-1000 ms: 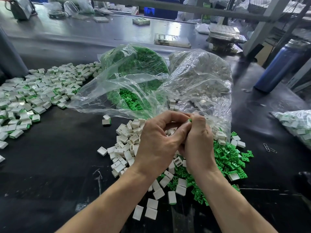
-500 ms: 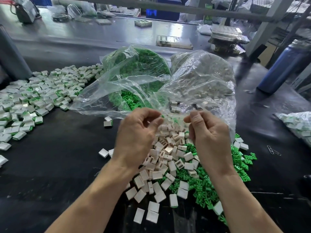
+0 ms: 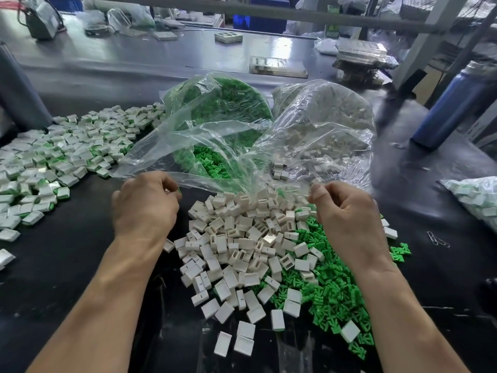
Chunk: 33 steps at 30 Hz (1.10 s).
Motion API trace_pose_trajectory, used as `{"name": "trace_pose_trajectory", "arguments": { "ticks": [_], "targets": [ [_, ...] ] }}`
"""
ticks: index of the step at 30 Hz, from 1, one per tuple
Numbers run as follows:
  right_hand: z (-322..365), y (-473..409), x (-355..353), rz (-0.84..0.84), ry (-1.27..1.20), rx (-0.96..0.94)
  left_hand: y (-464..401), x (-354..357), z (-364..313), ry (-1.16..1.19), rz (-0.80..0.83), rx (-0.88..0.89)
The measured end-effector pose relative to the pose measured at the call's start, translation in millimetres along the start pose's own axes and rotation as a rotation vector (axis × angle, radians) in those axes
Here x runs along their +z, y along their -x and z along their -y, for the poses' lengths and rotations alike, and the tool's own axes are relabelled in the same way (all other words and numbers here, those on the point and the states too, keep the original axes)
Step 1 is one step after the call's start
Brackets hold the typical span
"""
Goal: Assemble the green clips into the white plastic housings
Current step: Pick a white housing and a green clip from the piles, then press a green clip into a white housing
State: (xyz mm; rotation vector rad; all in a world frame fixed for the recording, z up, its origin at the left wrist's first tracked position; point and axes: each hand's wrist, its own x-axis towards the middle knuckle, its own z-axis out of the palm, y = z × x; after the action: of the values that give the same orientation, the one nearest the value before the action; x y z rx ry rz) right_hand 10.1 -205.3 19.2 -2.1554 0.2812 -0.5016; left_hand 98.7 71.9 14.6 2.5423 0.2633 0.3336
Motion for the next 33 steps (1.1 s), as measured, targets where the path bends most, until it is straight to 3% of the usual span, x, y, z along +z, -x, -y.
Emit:
{"name": "trace_pose_trajectory", "arguments": {
  "ticks": [11,16,20,23,28,33],
  "targets": [
    [-6.6,-4.3,-10.3,0.128,0.155,0.038,1.8,8.0,-2.4,-0.109,-0.023,0.02],
    [-12.4,-9.6,-20.9,0.181,0.169,0.083,20.0,-0.4,-16.2,-0.02,-0.072,0.176],
    [-17.4,-12.6,-31.5,0.249,0.176,0.125,38.8,2.6,-32.5,0.229,0.138,0.305],
    [-18.2,-12.4,-32.9,0.292,0.181,0.11,45.5,12.9,-41.9,0.25,0.248,0.418],
    [-15.7,-11.1,-33.0,0.32,0.271,0.128,53.0,24.4,-47.6,0.125,0.241,0.52],
    [-8.8,-8.6,-26.8,0.332,0.332,0.13,52.0,28.8,-49.3,0.085,0.211,0.514]
  ]
}}
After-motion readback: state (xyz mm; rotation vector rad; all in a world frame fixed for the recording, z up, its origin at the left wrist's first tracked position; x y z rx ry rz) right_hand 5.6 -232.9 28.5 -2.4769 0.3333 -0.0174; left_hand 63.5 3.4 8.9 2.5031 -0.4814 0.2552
